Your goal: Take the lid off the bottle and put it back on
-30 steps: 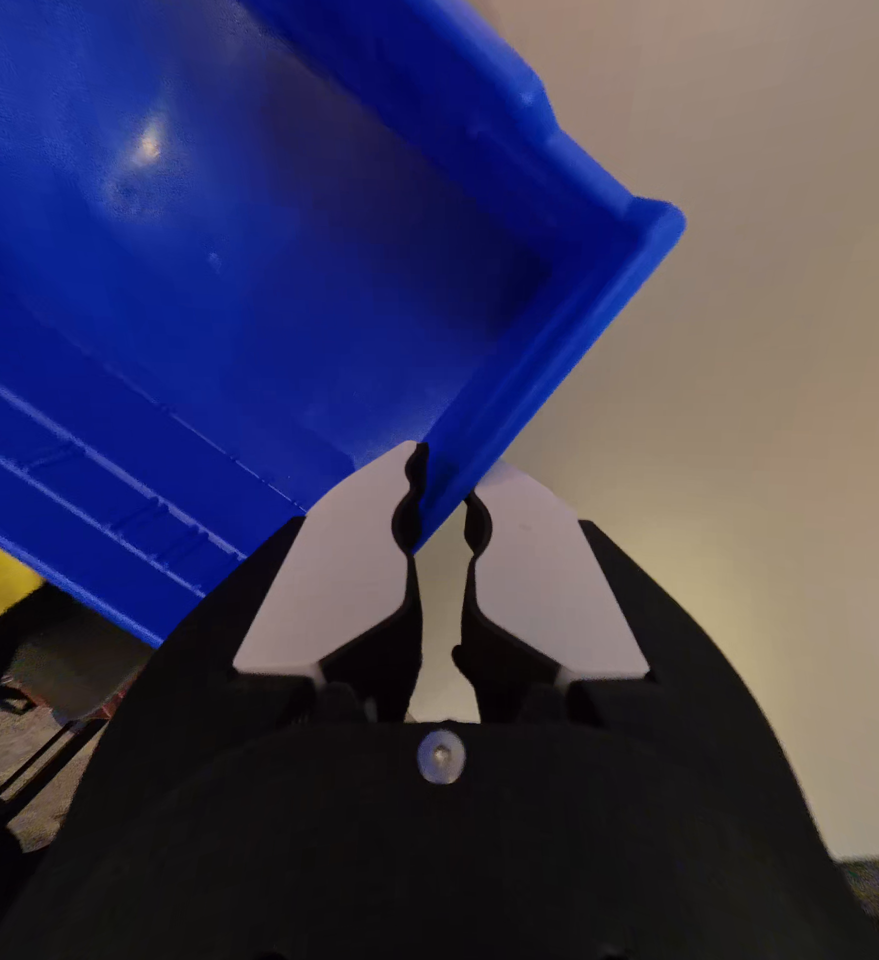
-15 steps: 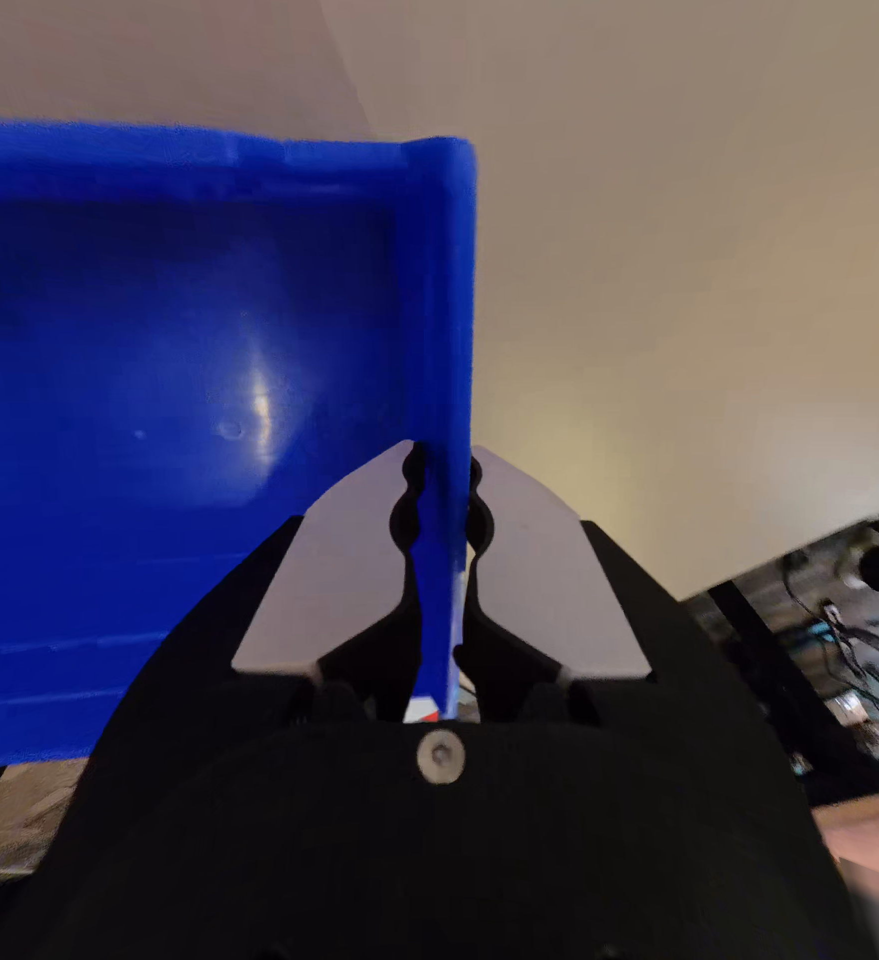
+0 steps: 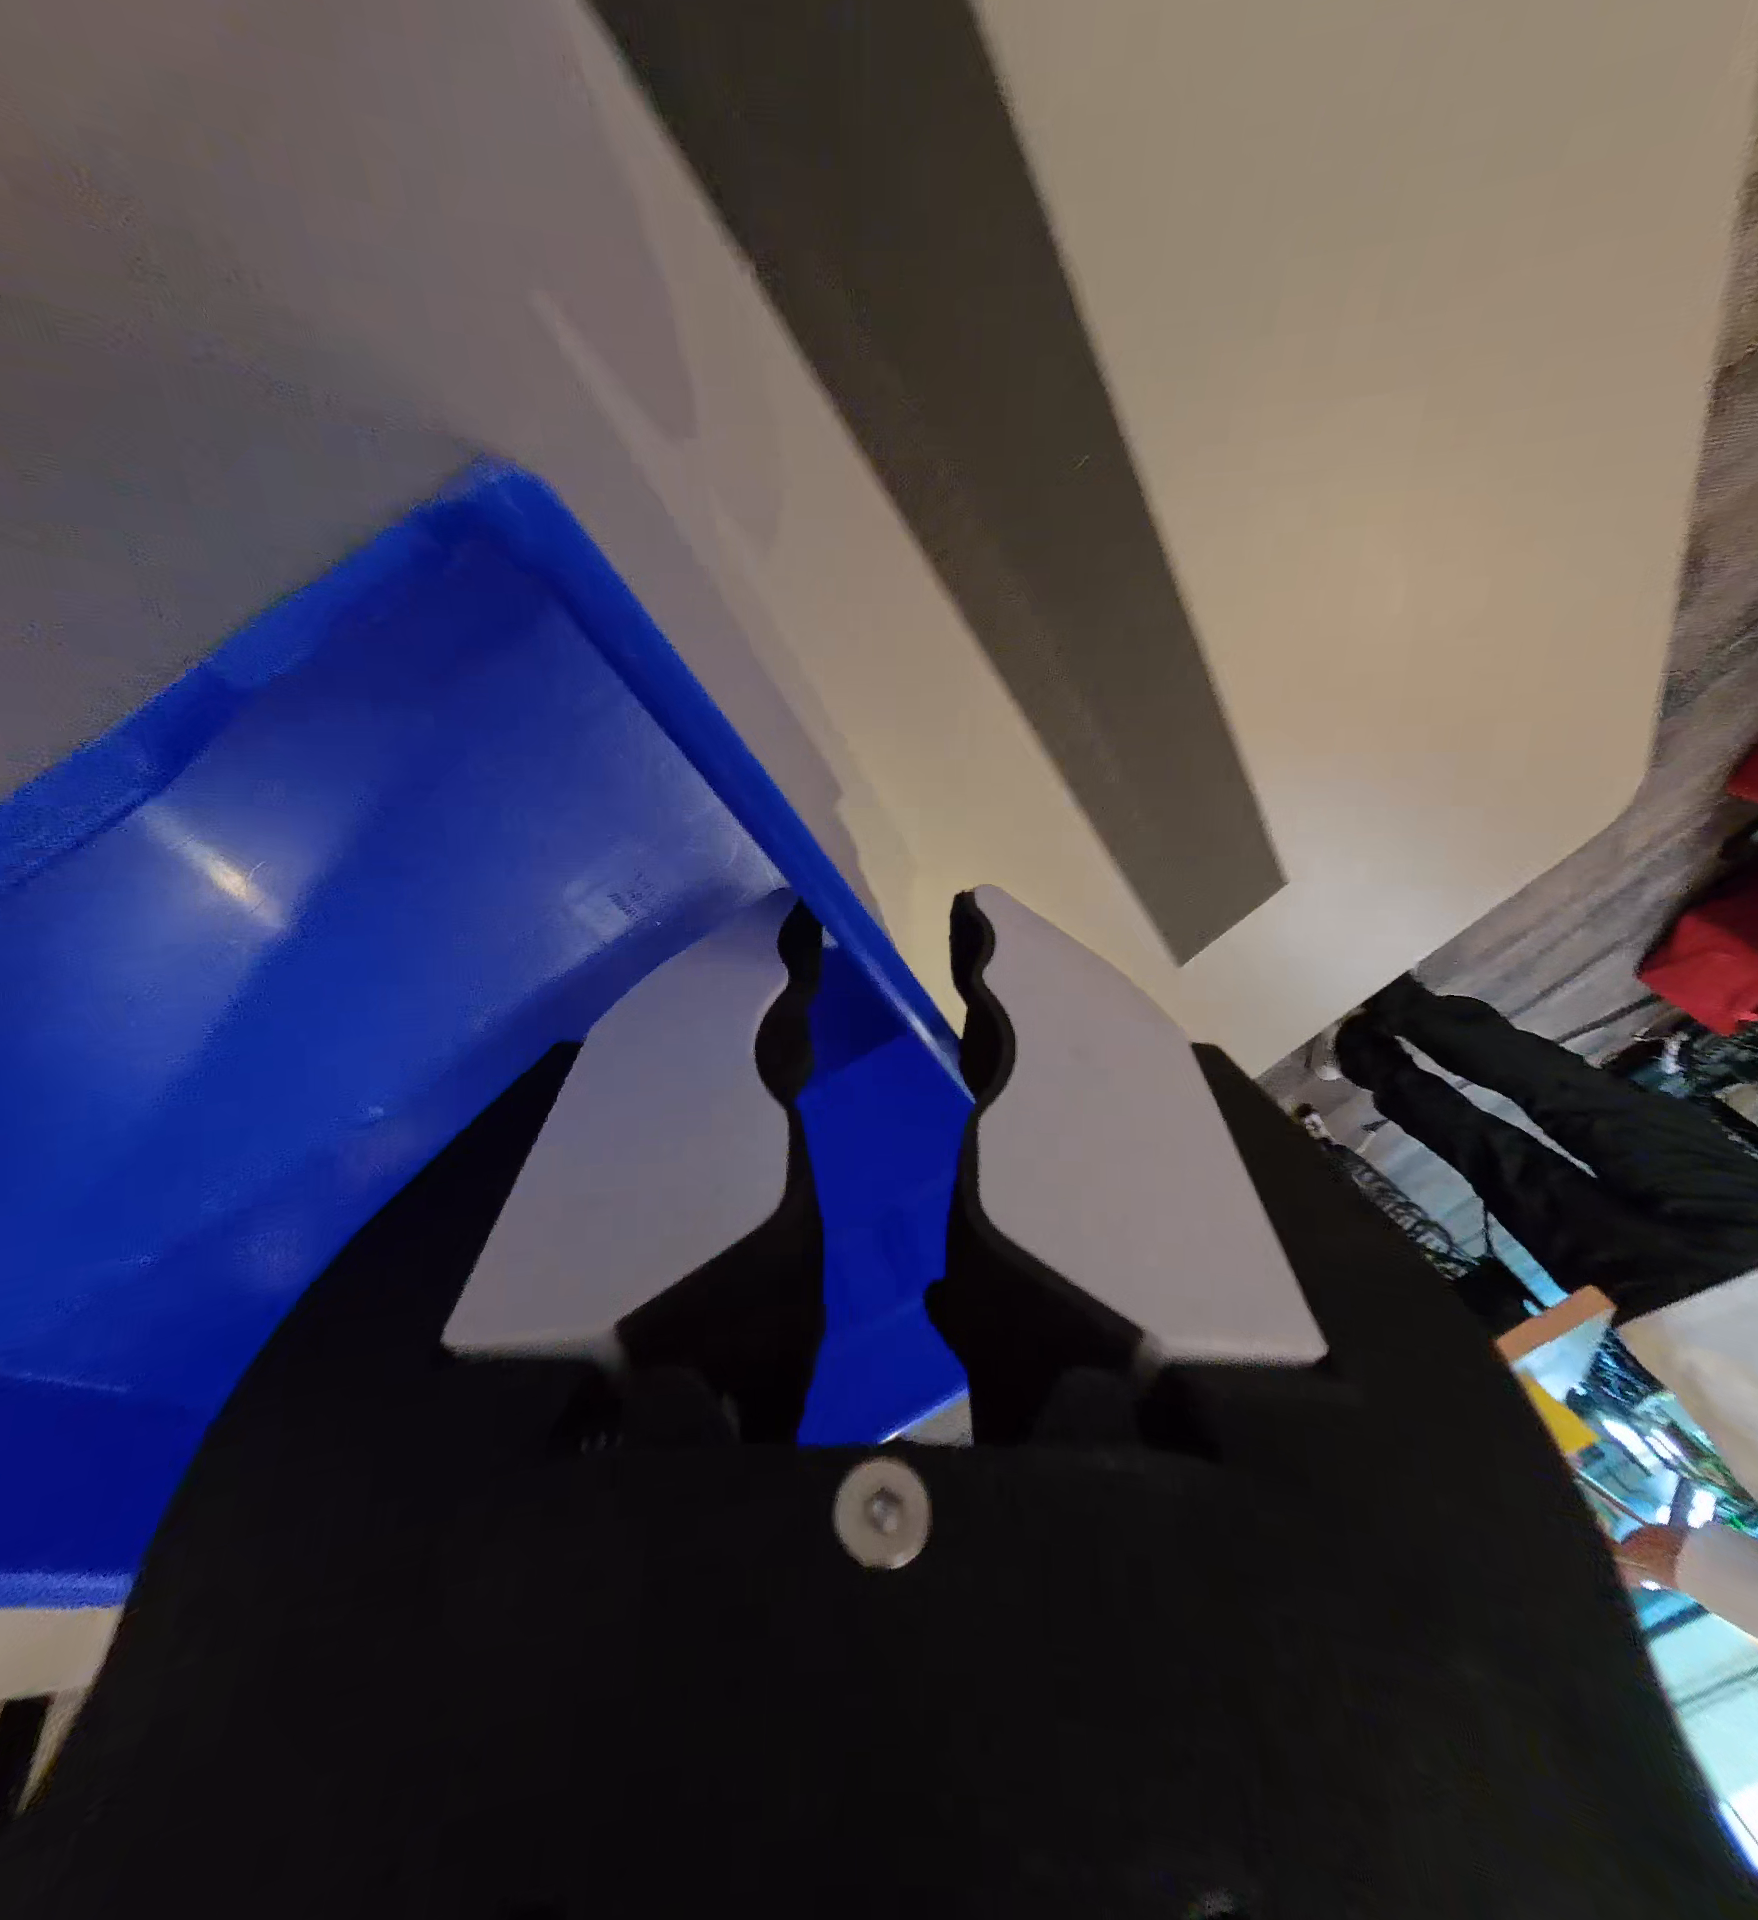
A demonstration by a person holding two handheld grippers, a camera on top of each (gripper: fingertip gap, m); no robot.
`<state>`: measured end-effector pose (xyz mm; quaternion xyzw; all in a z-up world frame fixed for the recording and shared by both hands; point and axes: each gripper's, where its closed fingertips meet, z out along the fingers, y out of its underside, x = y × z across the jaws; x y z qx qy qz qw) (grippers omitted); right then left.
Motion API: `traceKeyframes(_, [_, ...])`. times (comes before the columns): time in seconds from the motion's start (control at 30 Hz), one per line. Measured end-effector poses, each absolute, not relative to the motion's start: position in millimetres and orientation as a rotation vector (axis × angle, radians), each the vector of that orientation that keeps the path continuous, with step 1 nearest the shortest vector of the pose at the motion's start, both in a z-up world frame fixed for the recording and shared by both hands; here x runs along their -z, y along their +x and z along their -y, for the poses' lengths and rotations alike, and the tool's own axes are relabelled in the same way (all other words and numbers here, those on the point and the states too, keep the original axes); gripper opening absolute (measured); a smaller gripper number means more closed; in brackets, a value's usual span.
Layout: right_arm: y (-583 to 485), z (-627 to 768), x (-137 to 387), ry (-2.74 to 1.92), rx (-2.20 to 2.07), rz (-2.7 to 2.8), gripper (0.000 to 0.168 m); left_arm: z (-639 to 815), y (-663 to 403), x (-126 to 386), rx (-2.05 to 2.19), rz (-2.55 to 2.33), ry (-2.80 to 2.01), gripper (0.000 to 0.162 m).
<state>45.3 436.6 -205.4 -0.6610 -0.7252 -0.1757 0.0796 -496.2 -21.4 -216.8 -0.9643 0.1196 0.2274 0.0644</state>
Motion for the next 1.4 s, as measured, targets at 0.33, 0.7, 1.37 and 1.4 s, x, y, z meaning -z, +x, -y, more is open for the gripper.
traceKeyframes(0.33, [-22.4,-485.0,205.1,-1.845,0.6,2.112,0.029,-24.0,-521.8,218.1,-0.783,-0.421,-2.862,0.044])
traceKeyframes(0.7, [-42.6,-499.3,206.1,-1.799,0.647,2.075,0.03,-49.7,-530.3,219.0,-0.826,-0.477,-2.815,0.048])
traceKeyframes(1.37, [-25.1,-453.9,109.2,-1.661,0.367,1.657,0.056,15.6,-507.6,111.8,-0.943,-0.075,-2.516,0.077])
traceKeyframes(1.4, [-19.6,-439.1,98.0,-1.653,0.299,1.628,0.058,21.8,-488.9,100.0,-0.883,-0.056,-2.448,0.076])
